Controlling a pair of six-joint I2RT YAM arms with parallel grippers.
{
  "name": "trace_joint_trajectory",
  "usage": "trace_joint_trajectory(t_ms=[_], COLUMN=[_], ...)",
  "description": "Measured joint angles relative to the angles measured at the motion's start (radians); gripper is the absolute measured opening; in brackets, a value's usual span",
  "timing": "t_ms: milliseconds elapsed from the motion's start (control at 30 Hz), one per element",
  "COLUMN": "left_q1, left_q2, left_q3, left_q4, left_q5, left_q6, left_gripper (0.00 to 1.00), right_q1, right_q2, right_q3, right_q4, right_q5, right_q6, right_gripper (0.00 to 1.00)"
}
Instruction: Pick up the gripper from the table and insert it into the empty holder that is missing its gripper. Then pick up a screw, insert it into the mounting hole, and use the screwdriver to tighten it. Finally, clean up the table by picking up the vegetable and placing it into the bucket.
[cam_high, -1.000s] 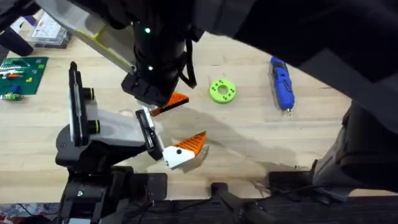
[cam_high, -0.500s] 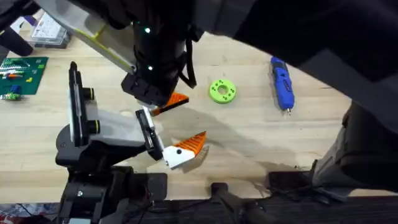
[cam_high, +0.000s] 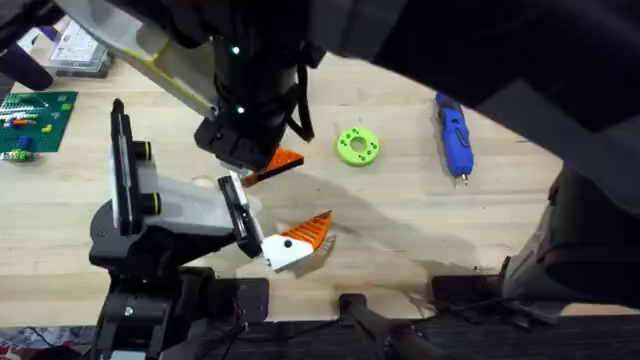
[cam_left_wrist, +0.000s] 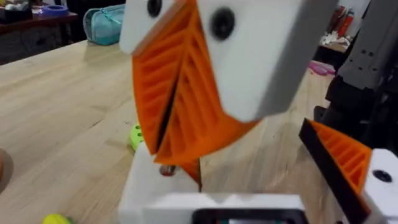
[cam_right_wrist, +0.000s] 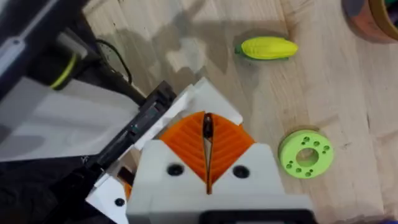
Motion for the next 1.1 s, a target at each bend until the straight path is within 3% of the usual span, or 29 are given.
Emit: trace_joint_trajectory(t_ms=[1100], left_q1=[0.0], left_q2=[0.0], left_q3=[0.0], left_q4=[0.0], left_q5=[0.0], left_q6=[-0.003], left_gripper=[0.986], right_q1=[0.0], right_q2=[0.024], right_q3=[0.002], right_q4=[-0.004], right_q5=[0.0], right_q6=[-0.011], right_gripper=[0.01])
